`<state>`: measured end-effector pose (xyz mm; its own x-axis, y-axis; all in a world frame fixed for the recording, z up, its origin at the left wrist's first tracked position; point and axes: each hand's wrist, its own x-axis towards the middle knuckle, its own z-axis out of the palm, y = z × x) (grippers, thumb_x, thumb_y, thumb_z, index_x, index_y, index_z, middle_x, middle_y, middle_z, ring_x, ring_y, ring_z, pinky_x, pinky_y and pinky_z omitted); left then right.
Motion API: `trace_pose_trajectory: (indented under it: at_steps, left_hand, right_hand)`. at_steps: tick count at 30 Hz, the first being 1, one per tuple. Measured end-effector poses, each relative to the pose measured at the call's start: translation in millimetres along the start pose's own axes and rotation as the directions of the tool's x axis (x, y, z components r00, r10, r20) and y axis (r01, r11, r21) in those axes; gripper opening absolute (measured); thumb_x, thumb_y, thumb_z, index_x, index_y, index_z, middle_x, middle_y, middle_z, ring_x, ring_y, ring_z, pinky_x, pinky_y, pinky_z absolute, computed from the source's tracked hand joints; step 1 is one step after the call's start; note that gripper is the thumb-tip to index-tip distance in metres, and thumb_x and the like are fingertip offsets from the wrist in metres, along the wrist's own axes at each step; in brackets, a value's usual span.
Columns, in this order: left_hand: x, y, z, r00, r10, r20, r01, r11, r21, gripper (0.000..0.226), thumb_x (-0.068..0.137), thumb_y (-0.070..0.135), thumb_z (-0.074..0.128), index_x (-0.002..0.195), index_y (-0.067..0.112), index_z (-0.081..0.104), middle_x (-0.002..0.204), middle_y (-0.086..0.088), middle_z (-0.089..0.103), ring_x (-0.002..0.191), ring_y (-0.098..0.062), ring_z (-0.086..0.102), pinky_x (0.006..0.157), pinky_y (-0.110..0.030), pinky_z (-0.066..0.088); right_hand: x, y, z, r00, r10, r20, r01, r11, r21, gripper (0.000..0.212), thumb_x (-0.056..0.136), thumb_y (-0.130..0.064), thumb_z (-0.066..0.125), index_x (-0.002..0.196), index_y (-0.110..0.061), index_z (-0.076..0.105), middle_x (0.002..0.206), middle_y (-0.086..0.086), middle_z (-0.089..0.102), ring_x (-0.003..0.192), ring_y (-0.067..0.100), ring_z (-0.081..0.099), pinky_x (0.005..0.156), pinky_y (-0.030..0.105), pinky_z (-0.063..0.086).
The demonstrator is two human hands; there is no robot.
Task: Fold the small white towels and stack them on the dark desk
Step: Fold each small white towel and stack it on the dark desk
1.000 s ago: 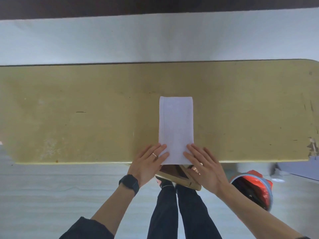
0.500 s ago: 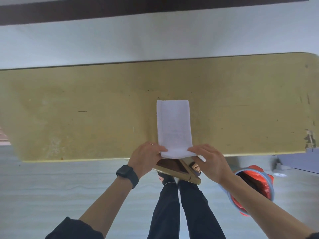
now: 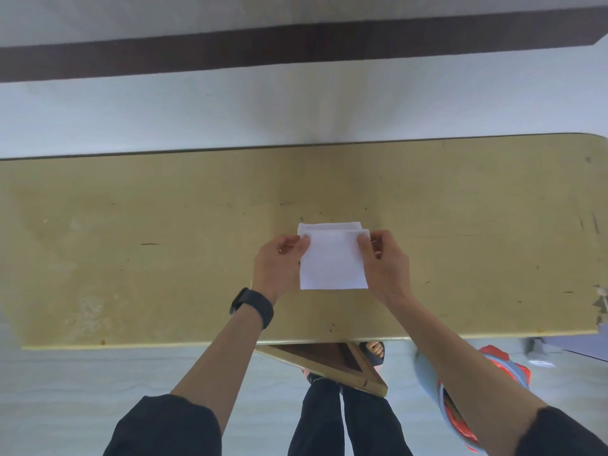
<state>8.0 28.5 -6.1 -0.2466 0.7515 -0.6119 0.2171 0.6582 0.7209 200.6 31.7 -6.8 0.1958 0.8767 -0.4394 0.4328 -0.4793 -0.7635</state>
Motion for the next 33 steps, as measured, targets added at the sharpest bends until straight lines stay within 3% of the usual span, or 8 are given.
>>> trace_pose_trajectory:
  at_steps: [7, 13, 18, 20, 23, 26, 30, 33]
  left_hand:
    - [16, 10, 15, 0.994, 0.041, -0.099, -0.027, 0.99, 0.14, 0.027, 0.097, 0.045, 0.056, 0.108, 0.022, 0.064, 0.1, 0.01, 0.067, 0.088, -0.006, 0.061, 0.069, -0.022, 0.046]
    - [16, 12, 18, 0.99, 0.04, -0.135, -0.014, 0.983, 0.183, 0.017, 0.098, 0.037, 0.054, 0.1, 0.02, 0.058, 0.086, 0.013, 0.062, 0.076, -0.007, 0.06, 0.058, -0.021, 0.044]
    - [18, 11, 18, 0.983, 0.105, -0.148, -0.057, 0.952, 0.3, 0.019, 0.095, 0.039, 0.056, 0.101, 0.021, 0.051, 0.093, 0.005, 0.062, 0.081, -0.019, 0.063, 0.067, -0.034, 0.053]
    - [15, 5, 17, 0.955, 0.24, -0.175, -0.131, 0.868, 0.478, 0.029, 0.095, 0.042, 0.055, 0.113, 0.021, 0.048, 0.111, -0.001, 0.056, 0.088, -0.023, 0.06, 0.072, -0.038, 0.053]
    - [7, -15, 20, 0.81, 0.584, -0.058, -0.367, 0.581, 0.727, 0.048, 0.094, 0.04, 0.057, 0.135, 0.017, 0.043, 0.138, -0.011, 0.05, 0.115, -0.033, 0.054, 0.09, -0.044, 0.049]
    - [8, -37, 31, 0.742, 0.653, 0.153, -0.493, 0.376, 0.785, 0.06, 0.099, 0.044, 0.044, 0.152, 0.019, 0.033, 0.16, -0.005, 0.029, 0.144, -0.028, 0.032, 0.115, -0.054, 0.029]
    - [16, -59, 33, 0.796, 0.558, 0.234, -0.488, 0.364, 0.793, 0.061, 0.103, 0.051, 0.02, 0.159, 0.03, 0.012, 0.166, 0.01, -0.007, 0.153, -0.015, 0.003, 0.121, -0.055, 0.004]
    - [15, -63, 31, 0.815, 0.527, 0.242, -0.481, 0.382, 0.789, 0.063, 0.102, 0.054, 0.019, 0.159, 0.032, 0.002, 0.163, 0.015, -0.019, 0.153, -0.014, -0.006, 0.121, -0.049, -0.009]
  right_hand:
    - [24, 2, 12, 0.999, -0.02, -0.033, 0.011, 0.965, -0.262, 0.026, 0.102, -0.047, 0.039, 0.103, -0.025, 0.053, 0.082, -0.013, 0.062, 0.076, 0.016, 0.06, 0.068, 0.041, 0.052]
    - [30, 0, 16, 0.998, -0.039, -0.045, 0.018, 0.917, -0.399, 0.024, 0.1, -0.05, 0.039, 0.1, -0.028, 0.049, 0.082, -0.015, 0.063, 0.075, 0.016, 0.061, 0.066, 0.036, 0.049]
    - [30, -3, 14, 0.998, -0.045, -0.053, 0.017, 0.897, -0.441, 0.027, 0.099, -0.053, 0.04, 0.102, -0.026, 0.047, 0.083, -0.015, 0.062, 0.076, 0.018, 0.061, 0.066, 0.037, 0.05]
    - [25, -2, 9, 0.994, -0.078, -0.078, 0.028, 0.865, -0.502, 0.033, 0.098, -0.053, 0.042, 0.111, -0.023, 0.048, 0.096, -0.014, 0.055, 0.08, 0.019, 0.056, 0.067, 0.034, 0.043]
    - [9, 6, 6, 0.943, -0.282, -0.175, 0.158, 0.845, -0.511, 0.036, 0.097, -0.043, 0.048, 0.119, -0.015, 0.053, 0.112, -0.002, 0.055, 0.097, 0.022, 0.053, 0.072, 0.035, 0.044]
    - [1, 19, 22, 0.877, -0.474, -0.078, 0.348, 0.739, -0.576, 0.044, 0.099, -0.037, 0.041, 0.133, -0.011, 0.052, 0.138, 0.005, 0.053, 0.122, 0.025, 0.046, 0.096, 0.042, 0.043]
    - [8, 34, 39, 0.889, -0.426, 0.168, 0.425, 0.63, -0.65, 0.063, 0.104, -0.042, 0.022, 0.158, -0.014, 0.009, 0.166, -0.002, 0.006, 0.152, 0.012, 0.001, 0.121, 0.046, 0.005]
    - [10, 45, 39, 0.899, -0.374, 0.227, 0.421, 0.6, -0.68, 0.066, 0.103, -0.048, 0.015, 0.158, -0.015, -0.003, 0.166, -0.004, -0.006, 0.152, 0.011, -0.008, 0.122, 0.051, -0.002]
